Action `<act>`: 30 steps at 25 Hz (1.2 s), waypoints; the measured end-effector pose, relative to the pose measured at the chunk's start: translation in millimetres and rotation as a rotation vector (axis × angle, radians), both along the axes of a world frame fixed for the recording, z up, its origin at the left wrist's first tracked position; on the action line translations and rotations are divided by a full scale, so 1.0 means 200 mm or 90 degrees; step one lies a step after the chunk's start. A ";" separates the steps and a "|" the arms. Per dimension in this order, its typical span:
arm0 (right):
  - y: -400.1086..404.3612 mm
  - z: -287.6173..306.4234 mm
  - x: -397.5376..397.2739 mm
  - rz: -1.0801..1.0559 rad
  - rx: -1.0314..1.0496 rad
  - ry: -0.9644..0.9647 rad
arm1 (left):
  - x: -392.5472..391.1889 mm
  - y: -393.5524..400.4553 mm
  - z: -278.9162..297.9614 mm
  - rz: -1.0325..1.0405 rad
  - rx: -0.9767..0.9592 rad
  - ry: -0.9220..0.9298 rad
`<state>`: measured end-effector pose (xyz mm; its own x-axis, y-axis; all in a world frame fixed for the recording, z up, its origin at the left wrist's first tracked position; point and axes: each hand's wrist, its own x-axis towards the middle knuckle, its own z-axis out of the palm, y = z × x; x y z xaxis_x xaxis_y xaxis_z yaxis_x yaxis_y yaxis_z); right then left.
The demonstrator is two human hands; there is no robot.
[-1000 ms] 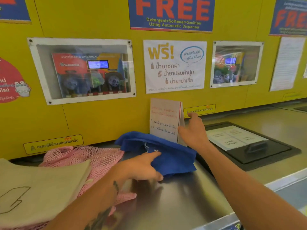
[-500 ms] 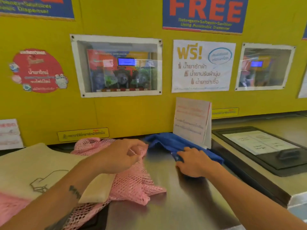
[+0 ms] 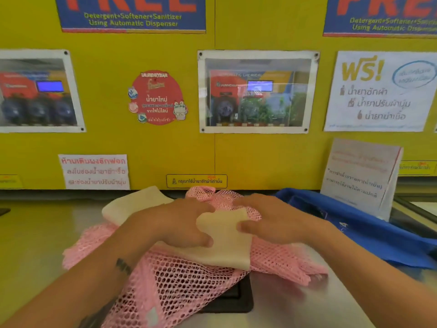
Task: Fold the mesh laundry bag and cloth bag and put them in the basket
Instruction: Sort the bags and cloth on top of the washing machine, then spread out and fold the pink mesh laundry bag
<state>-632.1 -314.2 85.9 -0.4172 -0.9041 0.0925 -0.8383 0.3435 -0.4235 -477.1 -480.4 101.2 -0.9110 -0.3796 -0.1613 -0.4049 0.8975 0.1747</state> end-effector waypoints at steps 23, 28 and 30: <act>0.70 0.15 -0.25 -0.359 -0.148 0.550 | -0.73 0.42 0.14 -0.203 -0.228 0.329; 0.91 -0.03 -0.30 -0.297 0.180 0.181 | -0.94 0.53 -0.10 -0.184 -0.154 0.066; 0.90 -0.06 -0.37 -0.270 0.103 0.172 | -0.96 0.53 -0.11 -0.170 -0.101 0.077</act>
<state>-706.9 -133.6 74.8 -0.7304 -0.6722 0.1213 -0.6830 0.7197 -0.1248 -669.8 -373.8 79.7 -0.9907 -0.1362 -0.0036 -0.1362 0.9890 0.0569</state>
